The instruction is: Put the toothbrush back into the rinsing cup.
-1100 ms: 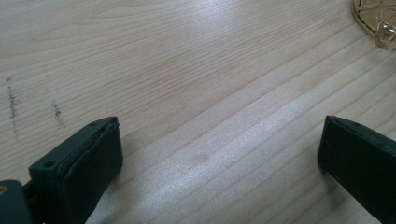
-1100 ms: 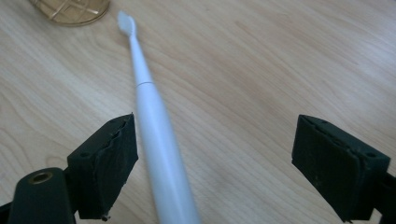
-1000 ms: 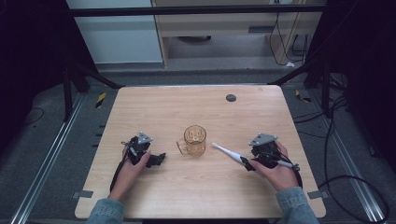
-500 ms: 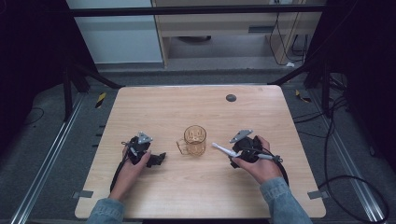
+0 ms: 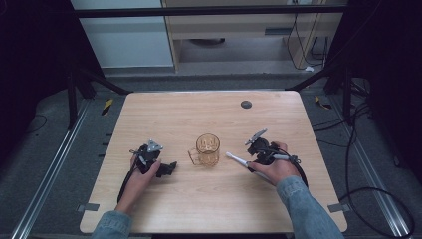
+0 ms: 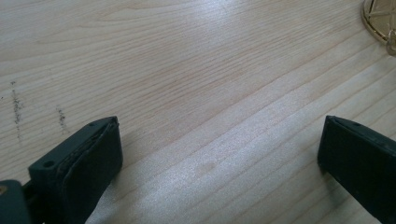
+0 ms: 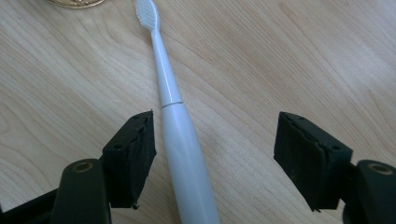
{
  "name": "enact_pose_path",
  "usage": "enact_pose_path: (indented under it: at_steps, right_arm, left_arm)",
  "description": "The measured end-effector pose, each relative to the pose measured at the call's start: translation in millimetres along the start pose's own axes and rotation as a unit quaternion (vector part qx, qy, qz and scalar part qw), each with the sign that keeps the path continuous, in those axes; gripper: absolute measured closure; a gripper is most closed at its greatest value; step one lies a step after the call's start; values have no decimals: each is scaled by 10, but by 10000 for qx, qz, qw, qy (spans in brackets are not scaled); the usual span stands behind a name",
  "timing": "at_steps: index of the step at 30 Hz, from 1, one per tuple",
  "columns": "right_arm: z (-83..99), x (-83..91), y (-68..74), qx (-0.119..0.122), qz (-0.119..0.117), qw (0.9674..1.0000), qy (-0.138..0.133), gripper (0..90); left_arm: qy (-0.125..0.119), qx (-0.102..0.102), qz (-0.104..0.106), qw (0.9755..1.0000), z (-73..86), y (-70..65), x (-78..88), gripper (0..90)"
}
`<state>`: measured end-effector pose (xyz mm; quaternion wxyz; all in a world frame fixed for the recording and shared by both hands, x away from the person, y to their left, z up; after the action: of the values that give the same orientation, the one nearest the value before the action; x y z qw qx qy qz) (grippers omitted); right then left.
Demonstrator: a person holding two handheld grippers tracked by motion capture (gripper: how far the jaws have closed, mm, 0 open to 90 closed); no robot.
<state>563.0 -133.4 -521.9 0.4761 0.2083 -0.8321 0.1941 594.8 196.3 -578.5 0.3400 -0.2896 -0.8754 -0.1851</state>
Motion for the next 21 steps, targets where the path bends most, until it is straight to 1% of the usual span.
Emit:
enact_pose_path:
  at_steps: [2,3,5,6,9,10,13,15,19,21]
  right_arm:
    - [-24,-11,5,1,19,10000,33,270]
    - [-52,-13,22,47,44,10000,18,260]
    - [-64,-13,41,93,57,9999,37,264]
    - [-75,-23,64,199,64,9998,66,287]
    - [-73,-44,111,307,-28,9995,111,348]
    - [-62,-52,120,335,-23,9993,151,358]
    - [-40,-73,119,341,-32,9991,259,408]
    - [-43,-61,115,341,-43,9991,267,431]
    - [-49,-30,108,384,-59,9989,260,456]
    - [-51,-24,88,338,-50,9990,271,461]
  left_arm:
    - [-2,-10,13,10000,0,1,0,0]
    - [-2,-11,15,10000,1,1,0,0]
    - [-1,-20,26,10000,0,2,0,0]
    - [-3,-26,27,10000,-1,4,-1,0]
    - [-8,-25,42,10000,-3,5,-4,0]
    - [-8,-25,40,10000,-3,5,-4,0]
    - [-6,-29,31,10000,-2,6,-3,0]
    - [-6,-28,32,10000,-2,6,-3,0]
    - [-2,-33,25,10000,-6,11,-7,0]
    - [-2,-37,27,10000,-6,12,-8,0]
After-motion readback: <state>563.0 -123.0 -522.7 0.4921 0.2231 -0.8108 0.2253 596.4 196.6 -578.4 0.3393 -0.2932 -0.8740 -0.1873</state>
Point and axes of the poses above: each handheld gripper's, and its own axes: x roughly backward along the jaws, z roughly out of its underside, y roughly to its left, the point moved 10 cm from there along -x, roughly forward along the jaws, and after that the axes turned 9 degrees about -x, right-handed, at the moved point
